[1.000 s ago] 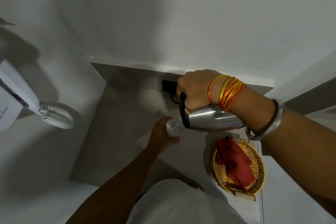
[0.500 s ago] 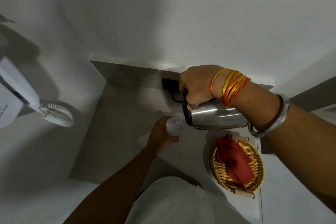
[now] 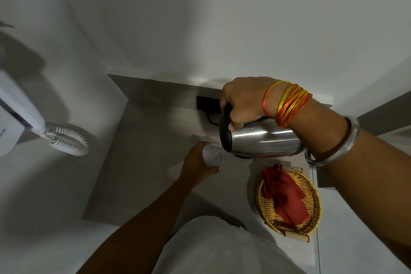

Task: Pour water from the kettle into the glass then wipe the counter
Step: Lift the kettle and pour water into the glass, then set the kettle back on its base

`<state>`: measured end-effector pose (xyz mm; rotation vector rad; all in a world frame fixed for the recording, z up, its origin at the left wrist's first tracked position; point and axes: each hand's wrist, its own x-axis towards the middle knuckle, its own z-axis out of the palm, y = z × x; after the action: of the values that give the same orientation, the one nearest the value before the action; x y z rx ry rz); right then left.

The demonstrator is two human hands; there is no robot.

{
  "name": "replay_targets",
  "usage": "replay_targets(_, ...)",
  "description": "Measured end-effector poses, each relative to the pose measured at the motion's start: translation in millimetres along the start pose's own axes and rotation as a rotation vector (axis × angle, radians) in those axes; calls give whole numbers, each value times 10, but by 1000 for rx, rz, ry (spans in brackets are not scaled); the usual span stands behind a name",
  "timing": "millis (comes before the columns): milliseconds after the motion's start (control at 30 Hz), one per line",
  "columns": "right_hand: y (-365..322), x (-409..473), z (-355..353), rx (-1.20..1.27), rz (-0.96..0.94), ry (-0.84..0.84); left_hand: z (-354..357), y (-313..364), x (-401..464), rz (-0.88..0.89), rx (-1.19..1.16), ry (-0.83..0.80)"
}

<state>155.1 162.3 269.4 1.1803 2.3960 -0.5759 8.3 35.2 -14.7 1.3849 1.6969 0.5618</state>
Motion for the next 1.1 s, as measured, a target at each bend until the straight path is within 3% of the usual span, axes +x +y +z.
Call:
replay_targets(300, 310, 49, 236, 177, -14, 27, -48, 24, 12, -15, -37, 23)
replay_targets(467, 862, 51, 588, 459, -41, 34, -80, 28, -2, -20, -83, 41)
replay_targets(733, 1511, -133, 1408, 1091, -24, 295, -109, -2, 15, -75, -87, 52)
replay_targets(1100, 1664, -48, 2077, 1461, 73, 591, -138, -44, -15, -50, -118, 90)
